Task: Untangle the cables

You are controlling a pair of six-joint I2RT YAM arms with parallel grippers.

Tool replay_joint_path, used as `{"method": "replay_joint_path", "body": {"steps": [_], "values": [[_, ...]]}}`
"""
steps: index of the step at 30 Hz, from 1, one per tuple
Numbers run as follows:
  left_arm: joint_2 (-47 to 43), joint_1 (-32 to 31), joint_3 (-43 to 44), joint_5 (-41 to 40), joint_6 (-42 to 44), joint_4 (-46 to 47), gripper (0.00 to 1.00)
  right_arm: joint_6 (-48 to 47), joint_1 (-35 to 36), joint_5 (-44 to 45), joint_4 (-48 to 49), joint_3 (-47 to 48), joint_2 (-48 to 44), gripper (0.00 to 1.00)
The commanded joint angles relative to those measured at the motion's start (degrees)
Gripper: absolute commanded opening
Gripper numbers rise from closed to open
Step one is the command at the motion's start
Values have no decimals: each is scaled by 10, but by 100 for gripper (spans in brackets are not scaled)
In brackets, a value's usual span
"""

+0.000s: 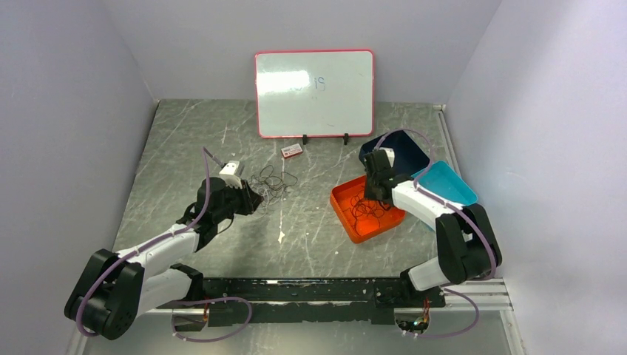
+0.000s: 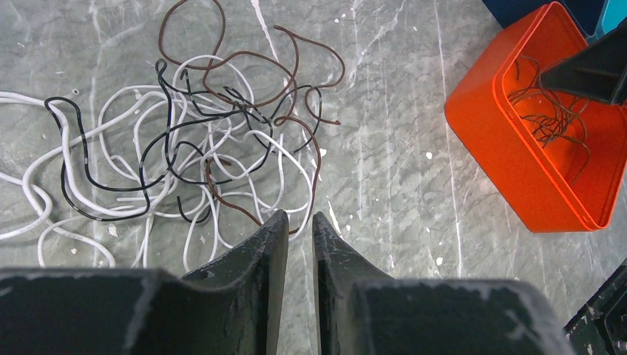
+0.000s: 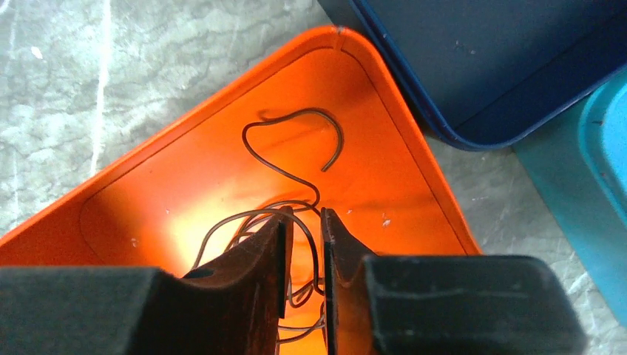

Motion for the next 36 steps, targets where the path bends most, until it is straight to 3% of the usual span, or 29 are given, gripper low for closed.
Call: {"method": "replay_joint_path", "body": {"steps": [1, 15, 25, 30, 36], "values": [[-6, -3, 15, 2, 1, -2, 24, -10, -6, 18, 3, 27, -24, 26], [12, -3, 20, 6, 0, 7, 24, -36, -6, 60, -80, 72, -128, 52], [18, -3, 22, 9, -2, 10, 24, -45, -6, 46, -99, 101, -153, 55], [15, -3, 23, 8, -1, 4, 24, -59, -8, -53, -105, 99, -142, 53], [9, -3, 19, 5, -1, 1, 24, -87, -8, -93, -204, 124, -70, 55]]}}
